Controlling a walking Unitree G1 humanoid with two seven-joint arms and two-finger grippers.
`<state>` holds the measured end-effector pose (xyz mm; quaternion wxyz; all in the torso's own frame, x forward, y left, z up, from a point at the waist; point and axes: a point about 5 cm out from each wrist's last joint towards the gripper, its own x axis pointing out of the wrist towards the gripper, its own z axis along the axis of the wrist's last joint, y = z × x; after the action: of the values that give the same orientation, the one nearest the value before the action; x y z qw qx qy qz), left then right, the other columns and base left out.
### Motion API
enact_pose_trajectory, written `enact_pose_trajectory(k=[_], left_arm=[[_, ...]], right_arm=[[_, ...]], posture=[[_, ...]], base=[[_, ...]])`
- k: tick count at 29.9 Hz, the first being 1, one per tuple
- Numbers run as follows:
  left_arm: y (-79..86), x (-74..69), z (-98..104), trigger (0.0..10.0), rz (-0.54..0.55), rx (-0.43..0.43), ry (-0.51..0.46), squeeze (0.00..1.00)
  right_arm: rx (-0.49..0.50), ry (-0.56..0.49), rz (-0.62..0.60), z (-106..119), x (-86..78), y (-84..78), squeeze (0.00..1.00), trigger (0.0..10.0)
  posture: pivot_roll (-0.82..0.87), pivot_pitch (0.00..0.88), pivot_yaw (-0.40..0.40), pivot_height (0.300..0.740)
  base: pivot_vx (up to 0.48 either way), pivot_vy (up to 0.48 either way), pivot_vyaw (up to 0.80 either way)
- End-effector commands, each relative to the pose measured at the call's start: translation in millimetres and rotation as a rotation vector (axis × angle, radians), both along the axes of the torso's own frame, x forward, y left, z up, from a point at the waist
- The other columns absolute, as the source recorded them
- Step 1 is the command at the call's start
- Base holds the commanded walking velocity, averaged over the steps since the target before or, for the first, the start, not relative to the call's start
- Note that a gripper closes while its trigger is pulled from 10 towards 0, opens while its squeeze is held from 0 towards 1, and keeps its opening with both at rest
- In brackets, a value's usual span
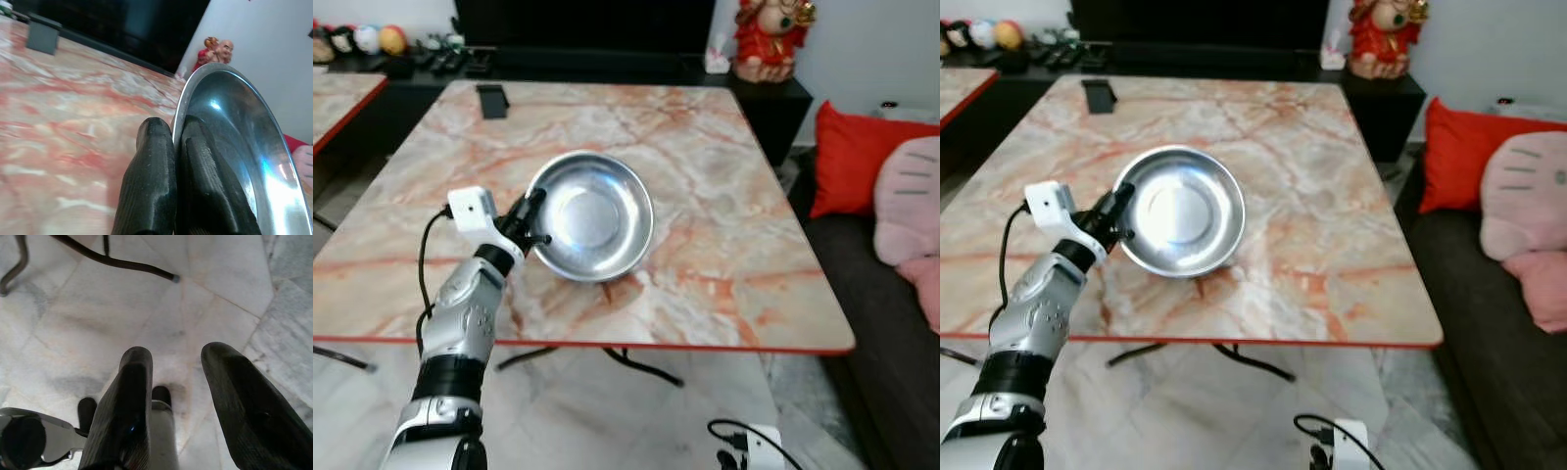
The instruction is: Setting the table
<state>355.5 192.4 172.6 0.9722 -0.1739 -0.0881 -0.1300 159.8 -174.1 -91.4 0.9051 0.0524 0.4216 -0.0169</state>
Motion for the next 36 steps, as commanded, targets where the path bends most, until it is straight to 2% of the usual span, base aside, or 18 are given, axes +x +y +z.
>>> enact_pose_trajectory(k=[1,14,23,36], left_arm=[[-5.1,1.5,4.2,10.0,-0.011,-0.003,-0.017,0.00],[-13.1,1.7,3.1,10.0,-0.009,0.010,-0.013,0.00],[-9.5,1.3,1.3,10.0,0.004,0.015,-0.006,0.00],[-4.5,2.1,1.0,10.0,0.018,0.027,0.002,0.00]], right_arm=[[-0.004,0.012,-0.008,-1.3,-3.5,-2.5,0.00,10.0],[-0.001,0.012,-0.007,-1.3,-3.4,-1.9,0.00,10.0],[0.000,0.011,-0.004,-1.3,-3.2,-1.7,0.00,10.0],[0.001,0.013,-0.001,-1.3,-3.4,-2.0,0.00,10.0]], posture=[[0.08,0.000,-0.030,0.740],[0.08,0.000,-0.030,0.740],[0.08,0.000,-0.030,0.740],[0.08,0.000,-0.033,0.740]], base=[[0.000,0.000,0.00],[0.000,0.000,0.00],[0.000,-0.368,0.00],[0.000,0.000,0.00]])
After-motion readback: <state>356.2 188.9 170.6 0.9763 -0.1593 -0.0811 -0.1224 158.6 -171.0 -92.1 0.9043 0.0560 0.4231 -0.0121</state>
